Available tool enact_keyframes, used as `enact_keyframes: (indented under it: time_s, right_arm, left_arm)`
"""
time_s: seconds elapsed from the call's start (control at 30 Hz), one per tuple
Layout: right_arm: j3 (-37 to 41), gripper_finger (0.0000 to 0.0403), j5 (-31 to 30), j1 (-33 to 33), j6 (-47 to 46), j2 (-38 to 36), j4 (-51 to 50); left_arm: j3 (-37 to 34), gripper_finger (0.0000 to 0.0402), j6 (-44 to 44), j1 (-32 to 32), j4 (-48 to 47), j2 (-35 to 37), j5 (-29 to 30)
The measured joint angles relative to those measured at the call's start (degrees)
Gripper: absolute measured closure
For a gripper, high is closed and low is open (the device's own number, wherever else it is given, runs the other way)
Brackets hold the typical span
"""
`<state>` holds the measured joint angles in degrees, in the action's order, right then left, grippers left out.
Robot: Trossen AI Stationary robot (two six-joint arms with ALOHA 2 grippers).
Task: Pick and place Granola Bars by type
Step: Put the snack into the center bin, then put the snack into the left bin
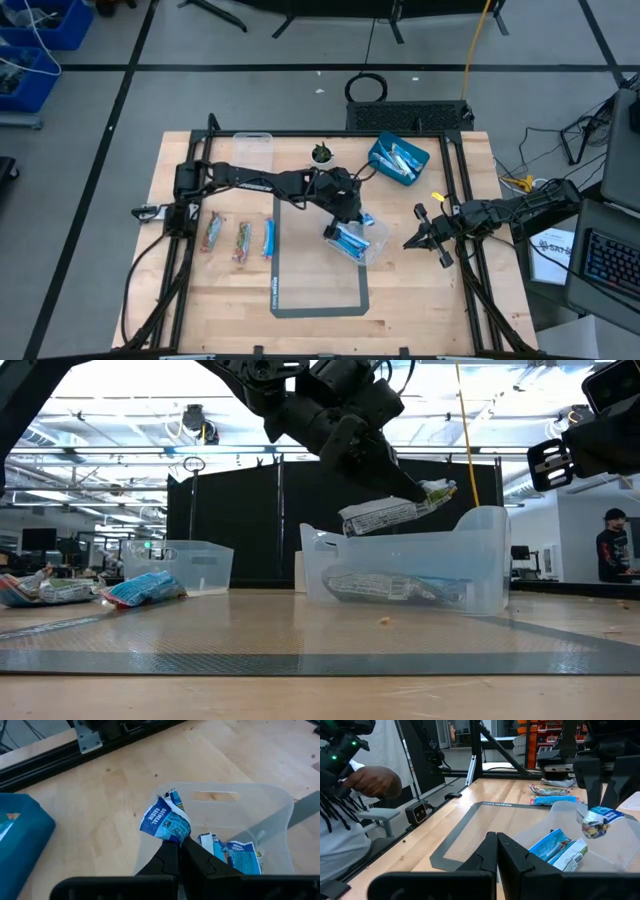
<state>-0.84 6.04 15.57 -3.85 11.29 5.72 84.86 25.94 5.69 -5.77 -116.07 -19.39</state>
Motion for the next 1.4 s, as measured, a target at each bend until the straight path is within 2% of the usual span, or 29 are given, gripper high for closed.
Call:
enact_keyframes:
  time_s: [0.33,0.6,1.0,1.07,1.17,1.27,1.33,1.4]
  right_arm:
    - [0.01,0.0403,0.00,0.01,0.02,0.00,0.00]
    - [0.01,0.0403,0.00,0.01,-0.01,0.00,0.01]
    - [0.01,0.0403,0.00,0.01,0.00,-0.01,0.00]
    - [0.00,0.0403,0.00,0.02,0.00,-0.01,0.02]
    - [0.00,0.0403,0.00,0.00,0.02,-0.02,0.00]
    - [0.00,0.0403,0.00,0.01,0.00,0.00,0.00]
    - [0.01,0.0403,0.00,0.02,0.02,0.00,0.02]
    - [0.02,0.0403,0.00,0.02,-0.01,0.00,0.00]
  left_arm:
    - [0.00,0.0326,-4.06,-0.04,1.56,0.04,0.00]
    - [0.00,0.0320,-5.76,-0.04,2.92,0.06,0.01]
    - [0.00,0.0321,-10.20,-0.55,4.46,0.06,-0.87]
    - [0.00,0.0321,-10.90,-1.16,6.81,0.06,-3.89]
    - [0.00,0.0322,-12.60,-2.71,12.97,-0.07,-11.66]
    - [0.04,0.0349,-11.91,-5.45,17.46,-0.90,-17.34]
    - [0.00,0.0385,-9.92,-7.42,18.70,-1.78,-16.97]
    - [-0.02,0.0392,-9.66,-8.91,19.61,-2.40,-15.80]
